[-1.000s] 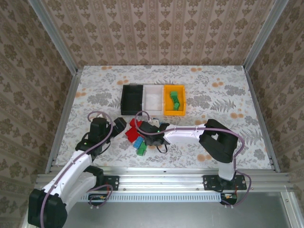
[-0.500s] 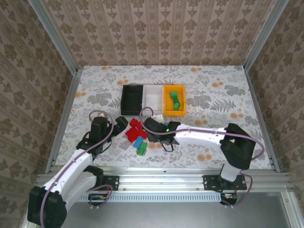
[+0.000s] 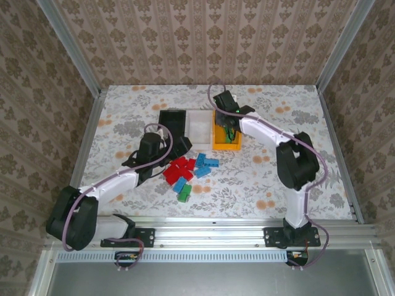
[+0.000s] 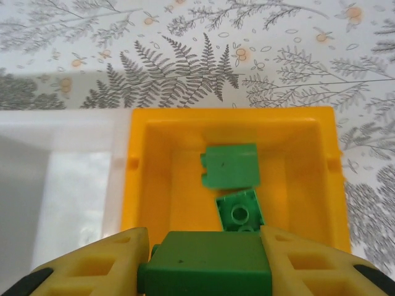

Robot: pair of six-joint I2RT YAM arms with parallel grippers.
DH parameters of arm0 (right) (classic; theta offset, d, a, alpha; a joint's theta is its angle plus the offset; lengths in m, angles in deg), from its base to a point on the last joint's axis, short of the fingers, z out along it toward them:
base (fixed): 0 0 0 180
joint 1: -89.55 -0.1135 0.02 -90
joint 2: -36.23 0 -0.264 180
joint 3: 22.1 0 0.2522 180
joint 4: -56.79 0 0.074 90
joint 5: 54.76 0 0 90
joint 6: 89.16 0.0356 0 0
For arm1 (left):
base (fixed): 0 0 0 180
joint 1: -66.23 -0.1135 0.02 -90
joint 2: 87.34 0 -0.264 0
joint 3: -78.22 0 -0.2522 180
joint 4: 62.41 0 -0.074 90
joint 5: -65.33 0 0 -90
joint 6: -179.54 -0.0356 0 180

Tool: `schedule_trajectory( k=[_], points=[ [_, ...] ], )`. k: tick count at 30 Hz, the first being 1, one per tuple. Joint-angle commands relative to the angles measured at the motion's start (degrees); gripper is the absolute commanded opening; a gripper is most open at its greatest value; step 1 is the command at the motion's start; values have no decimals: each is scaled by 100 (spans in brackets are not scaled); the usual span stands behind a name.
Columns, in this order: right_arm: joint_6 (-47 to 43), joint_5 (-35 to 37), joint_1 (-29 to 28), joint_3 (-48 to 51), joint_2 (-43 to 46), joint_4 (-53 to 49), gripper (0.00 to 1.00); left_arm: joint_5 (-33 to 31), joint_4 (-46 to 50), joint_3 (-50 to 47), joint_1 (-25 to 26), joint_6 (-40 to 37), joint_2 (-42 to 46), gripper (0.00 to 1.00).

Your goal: Sort the legos into containers by color

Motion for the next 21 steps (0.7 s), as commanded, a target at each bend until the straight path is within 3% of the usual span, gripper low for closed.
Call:
schedule_trajectory(
  k=[1,8,15,18,21],
  points=[
    [-251,-350,122,-499,-472,-463,41,117,-49,63,-29,75,71,100],
    [-302,-381,195,-710,-651,-572,54,-181,457,-33,-73,-105,586,100],
    [-340,-164,100,-322,80,-548,62,-228,728,-28,-173,-247,934,100],
    [-328,-73,-135,22,611,-562,61,-269,848,-88,-245,-295,1124,100],
    [-116,120,-780,718,1303,-535,60,-463,1047,-265,-387,-293,1452,100]
  ],
)
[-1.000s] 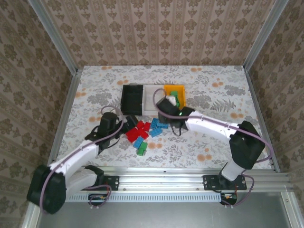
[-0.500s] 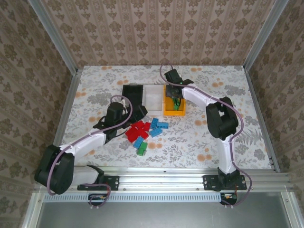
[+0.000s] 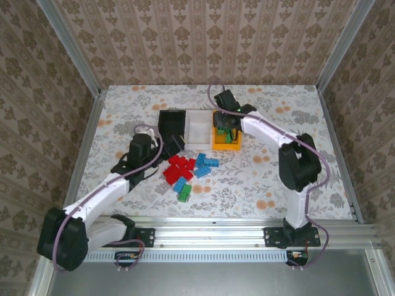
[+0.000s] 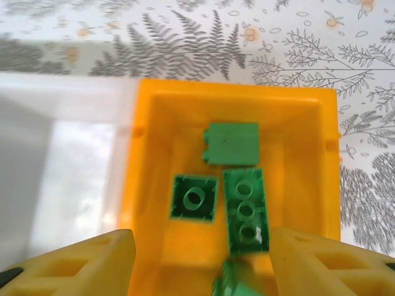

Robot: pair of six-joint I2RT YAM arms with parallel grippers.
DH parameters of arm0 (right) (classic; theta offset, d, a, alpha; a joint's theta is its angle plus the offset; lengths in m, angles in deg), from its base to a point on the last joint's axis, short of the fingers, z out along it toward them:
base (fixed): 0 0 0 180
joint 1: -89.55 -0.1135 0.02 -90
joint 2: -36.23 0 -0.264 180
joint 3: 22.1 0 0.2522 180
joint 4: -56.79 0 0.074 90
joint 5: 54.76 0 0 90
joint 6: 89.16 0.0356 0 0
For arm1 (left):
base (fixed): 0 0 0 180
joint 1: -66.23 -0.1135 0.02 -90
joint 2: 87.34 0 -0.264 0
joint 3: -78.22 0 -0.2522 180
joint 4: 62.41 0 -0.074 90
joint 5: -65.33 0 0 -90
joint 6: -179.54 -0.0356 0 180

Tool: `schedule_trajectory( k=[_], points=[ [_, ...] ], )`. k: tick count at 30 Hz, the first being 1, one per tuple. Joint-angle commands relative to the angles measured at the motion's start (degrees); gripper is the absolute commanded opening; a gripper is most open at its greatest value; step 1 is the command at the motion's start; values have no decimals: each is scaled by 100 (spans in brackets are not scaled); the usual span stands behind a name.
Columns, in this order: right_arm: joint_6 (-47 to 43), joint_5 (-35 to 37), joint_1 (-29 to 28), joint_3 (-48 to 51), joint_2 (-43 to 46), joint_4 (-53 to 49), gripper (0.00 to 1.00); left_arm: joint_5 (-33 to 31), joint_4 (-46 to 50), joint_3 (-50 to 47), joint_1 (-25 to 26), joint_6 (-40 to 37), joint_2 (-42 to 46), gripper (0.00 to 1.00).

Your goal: Sort the legos into containers by color

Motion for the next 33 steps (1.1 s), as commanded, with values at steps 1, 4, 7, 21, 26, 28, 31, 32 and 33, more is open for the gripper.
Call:
schedule_trajectory(
  k=[1,4,7,21,26,28,31,32,33],
  points=[
    [262,331,-877,697,905,-120,60,-322,402,-257,-200,-118,432,100],
    [975,536,-1899,1493,1386,-42,60,-828,1048,-478,-510,55,990,100],
    [1995,470,-2872,1970,1372,133,63,-1316,1580,-828,-789,270,1663,100],
    [3643,7,-4162,1167,-430,-170,69,-1302,2310,-1517,-1364,573,3330,100],
    [3771,93,-4174,994,-767,-368,69,-1207,2152,-1544,-1364,627,3205,100],
    [3891,26,-4112,1123,-839,-259,67,-1183,2151,-1513,-1364,608,3160,100],
    [3989,218,-4063,1289,-799,-232,65,-1178,2169,-1482,-1365,562,3150,100],
    [3971,265,-4050,1307,-782,-231,64,-1185,2170,-1482,-1371,558,3150,100],
    [3926,342,-4042,1312,-776,-234,61,-1185,2161,-1490,-1373,559,3150,100]
  ],
)
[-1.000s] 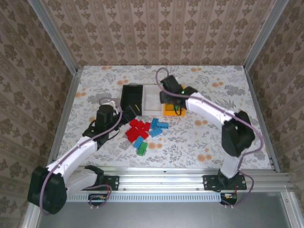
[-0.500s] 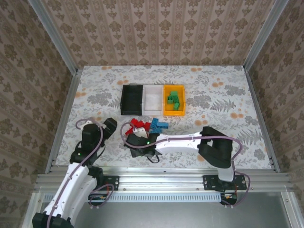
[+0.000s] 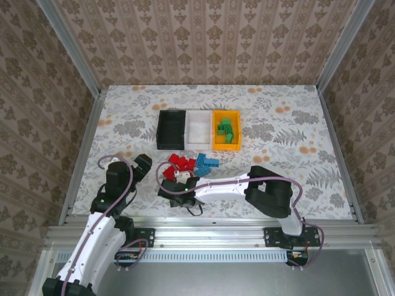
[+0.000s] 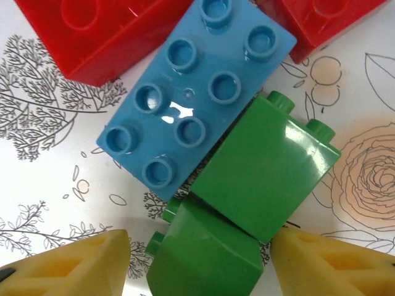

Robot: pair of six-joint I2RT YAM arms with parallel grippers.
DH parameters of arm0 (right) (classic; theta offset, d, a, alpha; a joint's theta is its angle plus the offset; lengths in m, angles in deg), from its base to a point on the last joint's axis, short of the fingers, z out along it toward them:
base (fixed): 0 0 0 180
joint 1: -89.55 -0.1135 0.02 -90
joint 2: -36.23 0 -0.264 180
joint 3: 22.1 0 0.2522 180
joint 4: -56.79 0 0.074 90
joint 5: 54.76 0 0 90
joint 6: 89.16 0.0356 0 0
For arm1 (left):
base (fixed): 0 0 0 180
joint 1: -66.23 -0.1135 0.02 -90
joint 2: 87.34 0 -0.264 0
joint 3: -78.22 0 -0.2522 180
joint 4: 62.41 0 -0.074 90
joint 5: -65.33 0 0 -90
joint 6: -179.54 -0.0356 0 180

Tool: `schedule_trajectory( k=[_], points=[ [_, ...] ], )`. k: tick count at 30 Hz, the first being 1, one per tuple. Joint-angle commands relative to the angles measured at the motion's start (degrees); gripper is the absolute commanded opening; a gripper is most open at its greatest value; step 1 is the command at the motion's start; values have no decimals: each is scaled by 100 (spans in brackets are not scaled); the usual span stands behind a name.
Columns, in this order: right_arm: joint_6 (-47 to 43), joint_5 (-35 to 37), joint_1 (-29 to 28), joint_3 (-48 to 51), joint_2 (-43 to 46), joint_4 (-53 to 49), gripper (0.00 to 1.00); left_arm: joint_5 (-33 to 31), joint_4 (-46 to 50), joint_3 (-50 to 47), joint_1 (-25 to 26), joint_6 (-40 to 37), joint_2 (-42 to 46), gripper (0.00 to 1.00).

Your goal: Sort the legos into containers by color

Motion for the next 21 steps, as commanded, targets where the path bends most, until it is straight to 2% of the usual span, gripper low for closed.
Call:
schedule_trajectory(
  k=[1,4,9,15,21],
  points=[
    [138,309,84,144,-66,-205,59,54,-3,9,-57,23,5,100],
    [108,400,98,230,-79,-203,51,56,-47,4,-57,19,5,100],
    [90,583,84,271,-65,-248,43,38,-58,31,-61,10,-8,100],
    [7,760,43,426,131,-204,38,67,-167,22,-66,45,-89,100],
    [-89,967,-87,520,401,-215,37,158,-302,99,-61,29,-288,100]
  ],
)
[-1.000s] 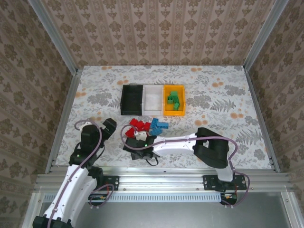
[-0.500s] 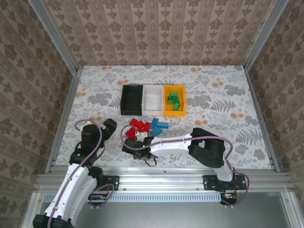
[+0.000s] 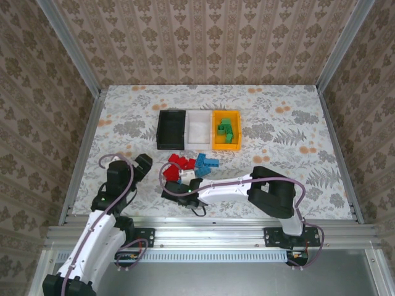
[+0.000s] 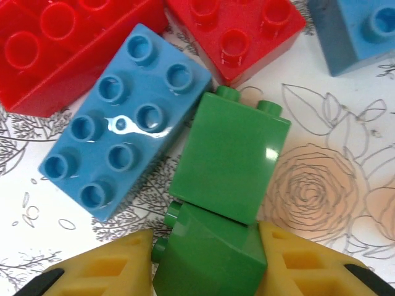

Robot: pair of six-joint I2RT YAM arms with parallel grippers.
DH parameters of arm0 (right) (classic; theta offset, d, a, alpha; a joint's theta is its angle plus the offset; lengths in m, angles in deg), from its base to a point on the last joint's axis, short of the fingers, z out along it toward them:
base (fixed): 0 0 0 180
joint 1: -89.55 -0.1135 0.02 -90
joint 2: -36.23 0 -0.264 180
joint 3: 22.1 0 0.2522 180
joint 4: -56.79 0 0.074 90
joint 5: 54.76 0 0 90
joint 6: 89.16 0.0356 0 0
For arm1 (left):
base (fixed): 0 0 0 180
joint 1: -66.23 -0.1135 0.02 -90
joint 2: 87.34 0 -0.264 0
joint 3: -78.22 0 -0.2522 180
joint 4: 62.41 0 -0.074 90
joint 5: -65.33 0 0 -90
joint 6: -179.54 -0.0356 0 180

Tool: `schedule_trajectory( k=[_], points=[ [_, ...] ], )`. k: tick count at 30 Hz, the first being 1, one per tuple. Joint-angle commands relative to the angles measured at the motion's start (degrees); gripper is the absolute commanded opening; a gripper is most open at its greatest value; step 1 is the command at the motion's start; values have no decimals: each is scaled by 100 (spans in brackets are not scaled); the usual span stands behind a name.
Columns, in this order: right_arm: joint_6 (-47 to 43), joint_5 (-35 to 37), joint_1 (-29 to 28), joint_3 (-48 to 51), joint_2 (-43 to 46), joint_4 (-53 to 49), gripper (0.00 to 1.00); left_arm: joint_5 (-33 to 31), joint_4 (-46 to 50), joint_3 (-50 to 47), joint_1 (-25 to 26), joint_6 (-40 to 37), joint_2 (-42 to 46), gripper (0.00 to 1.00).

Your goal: Sort the legos into containers by color

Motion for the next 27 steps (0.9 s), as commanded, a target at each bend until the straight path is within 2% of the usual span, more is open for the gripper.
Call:
schedule_trajectory(
  k=[1,12,17,21,25,27],
  points=[
    [-130,340,-93,151,241,-294,37,96,-196,116,-33,28,-86,100],
    [-363,783,-166,454,1236,-688,37,442,-828,206,13,99,-729,100],
    [-890,993,190,520,1770,-729,37,588,-1169,352,219,67,-1231,100],
    [-1667,906,967,608,2161,-398,37,622,-1469,637,659,7,-1840,100],
    [-2504,399,2193,517,2170,130,38,807,-1568,1145,1109,-212,-2637,100],
    [-2857,160,2751,301,1950,303,38,994,-1603,1378,1154,-277,-3008,100]
  ],
)
